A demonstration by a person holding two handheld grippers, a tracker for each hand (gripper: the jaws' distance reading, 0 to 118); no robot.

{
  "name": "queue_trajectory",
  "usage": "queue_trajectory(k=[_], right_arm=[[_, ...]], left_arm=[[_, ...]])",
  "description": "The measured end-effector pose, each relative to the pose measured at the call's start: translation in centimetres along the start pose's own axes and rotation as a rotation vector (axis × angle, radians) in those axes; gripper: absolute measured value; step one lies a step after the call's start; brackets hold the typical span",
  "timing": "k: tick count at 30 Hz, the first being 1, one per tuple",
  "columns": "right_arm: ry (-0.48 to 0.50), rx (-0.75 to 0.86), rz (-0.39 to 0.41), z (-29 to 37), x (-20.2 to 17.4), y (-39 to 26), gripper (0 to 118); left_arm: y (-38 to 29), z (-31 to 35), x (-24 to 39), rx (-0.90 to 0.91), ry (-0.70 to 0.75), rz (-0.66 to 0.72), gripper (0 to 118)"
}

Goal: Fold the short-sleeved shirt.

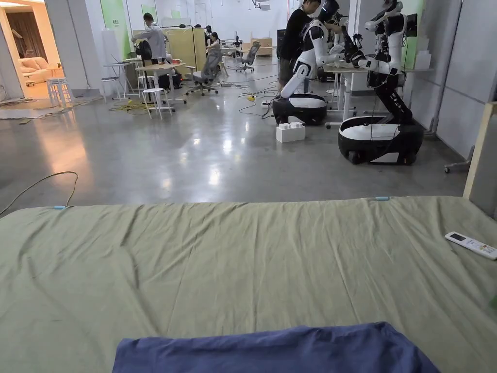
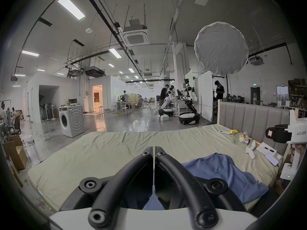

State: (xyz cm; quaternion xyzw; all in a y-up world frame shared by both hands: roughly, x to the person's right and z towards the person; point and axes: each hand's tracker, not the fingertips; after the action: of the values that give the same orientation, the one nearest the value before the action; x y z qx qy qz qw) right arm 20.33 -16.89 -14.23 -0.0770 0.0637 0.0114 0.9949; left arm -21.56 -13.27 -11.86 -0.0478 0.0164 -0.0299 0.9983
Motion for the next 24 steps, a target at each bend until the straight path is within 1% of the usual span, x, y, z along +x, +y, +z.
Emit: queue_trajectory(k=[1,4,5,7,8,12,14,15,16,18,19,21,24], right_arm=[[0.004,0.024,0.024,0.1,-0.1,0.2,0],[0.0,0.007,0.014,-0.1,-0.2,0.1,0],[0.005,0.019,0.022,-0.1,-0.2,0.2,0],[0.005,-0.005,-0.012,-0.2,-0.1,0.1,0],[0.006,0.013,-0.002,-0.2,0.0,0.2,0],[0.009,-0.009,-0.02,-0.3,0.2,-0.1,0],[0.012,-0.024,-0.024,-0.4,0.3,-0.4,0],[0.014,-0.032,-0.027,-0.3,0.4,-0.6,0],[0.02,-0.041,-0.029,-0.2,0.4,-0.9,0],[0.024,-0.064,-0.037,-0.2,0.4,-1.4,0],[0.027,-0.079,-0.041,-0.2,0.4,-1.7,0],[0.029,-0.105,-0.048,-0.1,0.5,-2.5,0],[0.023,-0.139,-0.058,-0.1,0.7,-3.3,0]], left_arm=[[0.0,0.0,-0.1,0.0,-0.01,0.005,1],[0.0,-0.2,-0.1,-0.005,-0.017,0.008,1],[0.0,-0.2,-0.2,-0.007,-0.023,0.007,1],[-0.1,-0.3,-0.2,-0.012,-0.022,0.007,1],[-0.2,-0.3,-0.3,-0.015,-0.022,0.01,1],[-0.8,-0.3,-1.1,-0.038,-0.012,0.026,1],[-1.6,-0.4,-2.0,-0.08,0.008,0.036,2],[-2.2,-0.4,-2.5,-0.105,0.03,0.039,12],[-2.9,-0.5,-3.2,-0.144,0.055,0.045,26],[-4.9,-0.9,-4.5,-0.252,0.073,0.052,68],[-6.4,-1.3,-5.1,-0.339,0.068,0.066,73],[-9.8,-1.8,-6.1,-0.422,0.093,0.088,73],[-14.5,-2.9,-7.5,-0.581,0.083,0.15,73]])
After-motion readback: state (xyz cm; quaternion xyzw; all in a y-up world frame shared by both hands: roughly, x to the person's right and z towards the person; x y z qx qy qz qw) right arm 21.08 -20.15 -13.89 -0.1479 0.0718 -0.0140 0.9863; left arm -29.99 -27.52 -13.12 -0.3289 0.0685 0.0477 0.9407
